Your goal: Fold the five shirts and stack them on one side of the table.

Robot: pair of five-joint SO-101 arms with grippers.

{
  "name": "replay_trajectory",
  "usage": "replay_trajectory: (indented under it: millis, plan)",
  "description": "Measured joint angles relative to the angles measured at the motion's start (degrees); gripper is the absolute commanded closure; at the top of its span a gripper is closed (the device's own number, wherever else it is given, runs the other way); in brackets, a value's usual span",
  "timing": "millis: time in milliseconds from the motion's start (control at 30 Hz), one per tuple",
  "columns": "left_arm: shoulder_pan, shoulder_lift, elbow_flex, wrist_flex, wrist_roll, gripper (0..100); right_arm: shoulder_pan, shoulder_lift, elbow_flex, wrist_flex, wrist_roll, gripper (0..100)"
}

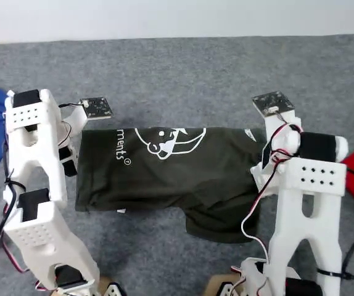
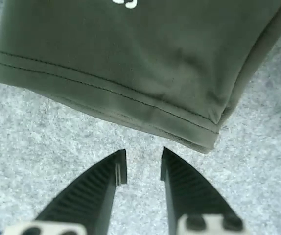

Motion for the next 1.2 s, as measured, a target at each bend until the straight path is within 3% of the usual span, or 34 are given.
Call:
replay_trajectory:
  millis: [233, 367, 633, 933, 1200]
  plan:
    - [1.05, 0.00, 0.00, 0.00, -0.35, 87, -5.27, 0.00, 9.14, 0.09, 0.09, 69.8]
    - [2.11, 0.00, 0.00, 0.00, -1.41, 87, -7.21, 0.00, 14.24, 0.09, 0.09, 63.1]
    - [4.84, 0.00, 0.70, 0.00, -1.49, 87, -8.70, 3.52, 15.38, 0.09, -1.58, 59.9]
    - [7.74, 0.09, 4.04, -0.35, -1.49, 88, -26.64, 8.79, 15.30, -3.69, -11.87, 59.9]
    - [7.74, 0.09, 4.04, -0.53, -1.49, 88, -34.11, 9.05, 15.30, -8.88, -14.68, 59.9]
